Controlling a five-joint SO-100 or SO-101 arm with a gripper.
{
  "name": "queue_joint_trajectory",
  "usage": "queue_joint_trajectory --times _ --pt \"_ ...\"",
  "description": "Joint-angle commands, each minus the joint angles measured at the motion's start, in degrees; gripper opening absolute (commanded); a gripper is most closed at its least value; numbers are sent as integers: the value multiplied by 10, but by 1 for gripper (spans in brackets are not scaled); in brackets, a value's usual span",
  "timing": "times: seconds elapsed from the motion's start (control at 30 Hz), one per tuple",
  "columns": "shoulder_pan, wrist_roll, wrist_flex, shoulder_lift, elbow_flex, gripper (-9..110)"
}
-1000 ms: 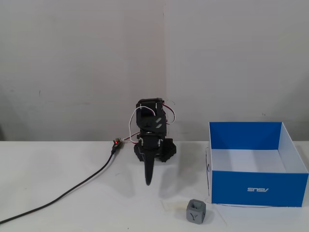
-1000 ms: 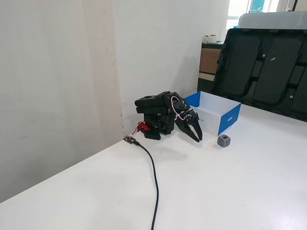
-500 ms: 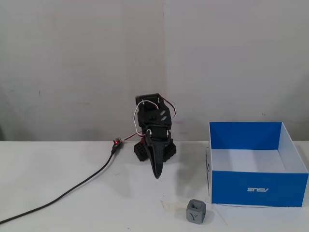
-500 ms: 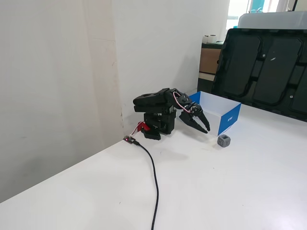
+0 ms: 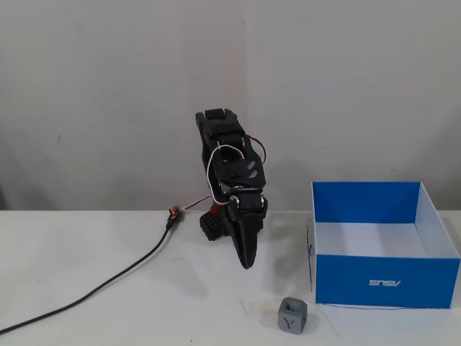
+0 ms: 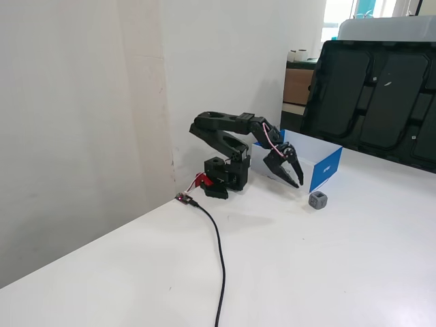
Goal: Pick the gray block and keep it in the box.
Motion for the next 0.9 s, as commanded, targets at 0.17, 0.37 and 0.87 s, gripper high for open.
queue_joint_trajectory --times 0.17,0.37,0.87 --pt "-6 -83 -7 -156 -147 0" --pt "-13 -139 -1 -247 -199 0" --pt "-62 -181 62 -360 -295 14"
